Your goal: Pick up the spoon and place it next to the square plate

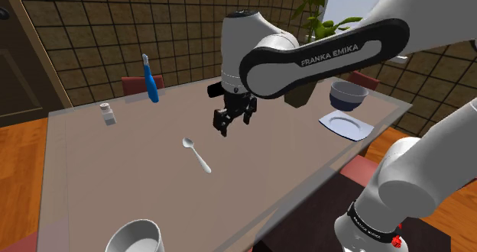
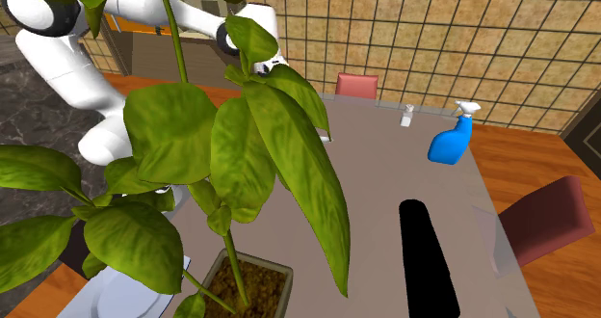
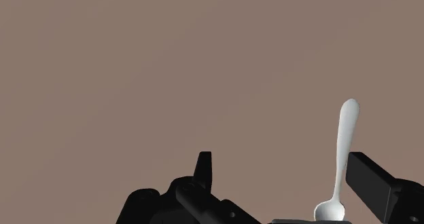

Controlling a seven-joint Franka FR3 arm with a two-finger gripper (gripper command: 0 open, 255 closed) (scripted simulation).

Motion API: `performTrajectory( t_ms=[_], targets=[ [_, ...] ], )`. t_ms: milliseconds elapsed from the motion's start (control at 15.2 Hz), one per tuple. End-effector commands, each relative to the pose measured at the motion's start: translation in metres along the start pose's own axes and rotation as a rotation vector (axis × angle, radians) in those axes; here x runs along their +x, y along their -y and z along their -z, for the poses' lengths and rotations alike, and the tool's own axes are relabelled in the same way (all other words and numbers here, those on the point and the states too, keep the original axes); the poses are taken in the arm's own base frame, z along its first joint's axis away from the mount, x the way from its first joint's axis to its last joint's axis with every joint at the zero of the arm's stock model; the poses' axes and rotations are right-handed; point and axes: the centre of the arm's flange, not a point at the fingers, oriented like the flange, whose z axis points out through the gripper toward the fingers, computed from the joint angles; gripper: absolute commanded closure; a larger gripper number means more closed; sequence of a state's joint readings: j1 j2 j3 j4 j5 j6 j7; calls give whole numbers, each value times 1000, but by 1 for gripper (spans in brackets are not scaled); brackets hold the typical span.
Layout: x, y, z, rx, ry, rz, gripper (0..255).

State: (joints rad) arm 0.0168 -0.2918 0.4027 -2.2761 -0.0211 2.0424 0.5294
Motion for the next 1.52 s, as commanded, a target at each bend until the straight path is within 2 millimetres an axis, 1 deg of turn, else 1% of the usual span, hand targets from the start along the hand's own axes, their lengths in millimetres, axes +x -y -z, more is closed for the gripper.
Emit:
performTrajectory(
  t_ms=[0, 660, 726, 1122, 1188, 1452],
  targets=[
    [12, 21, -15, -8, -8, -5, 0],
    [68, 119, -89, -56, -42, -23, 0],
    [70, 122, -92, -58, -43, -24, 0],
    [71, 120, -123, -58, -43, -24, 0],
    [71, 119, -132, -58, -43, -24, 0],
    [71, 119, -132, -58, -43, -24, 0]
  ],
)
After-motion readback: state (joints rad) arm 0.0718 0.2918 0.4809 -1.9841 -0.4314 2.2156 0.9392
